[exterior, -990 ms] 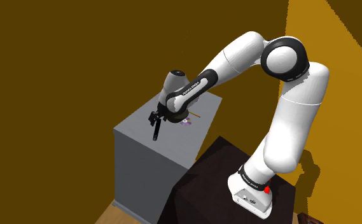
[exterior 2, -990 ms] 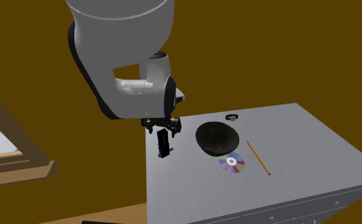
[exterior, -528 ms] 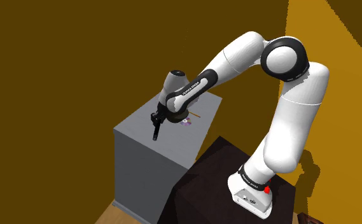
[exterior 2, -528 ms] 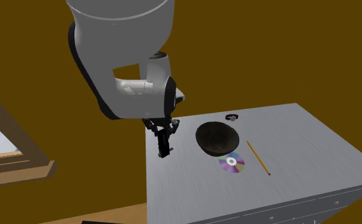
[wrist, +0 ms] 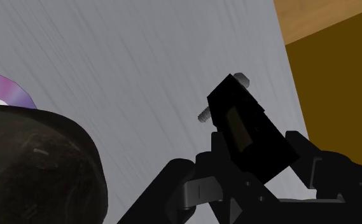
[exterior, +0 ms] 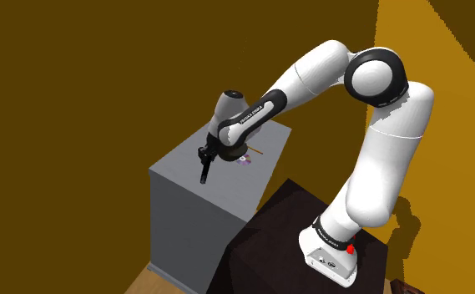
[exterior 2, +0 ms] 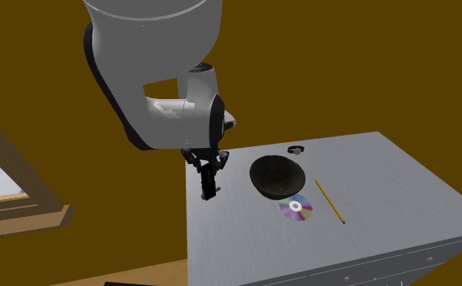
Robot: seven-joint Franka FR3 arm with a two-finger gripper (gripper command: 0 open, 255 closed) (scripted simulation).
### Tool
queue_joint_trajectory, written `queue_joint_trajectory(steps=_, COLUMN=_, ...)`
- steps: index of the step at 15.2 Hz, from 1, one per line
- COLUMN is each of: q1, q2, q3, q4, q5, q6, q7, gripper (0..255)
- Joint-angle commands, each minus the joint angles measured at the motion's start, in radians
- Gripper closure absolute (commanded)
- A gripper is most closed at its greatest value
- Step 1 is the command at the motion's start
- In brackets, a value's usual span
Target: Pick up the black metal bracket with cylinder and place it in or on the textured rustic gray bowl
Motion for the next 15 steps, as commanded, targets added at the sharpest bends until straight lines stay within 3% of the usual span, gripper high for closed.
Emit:
queue_joint_trajectory(steps=1, q1=-0.001, q2=-0.024, q3=0.001, q4=-0.002, q5=0.002, q6=-0.022, q7=-0.001, gripper=255)
queue_joint_trajectory(steps=15, q1=-0.005, q2=-0.180, q3=0.006, q4=0.020, q5=0.015, q6=-0.200, q7=-0.008, gripper=255)
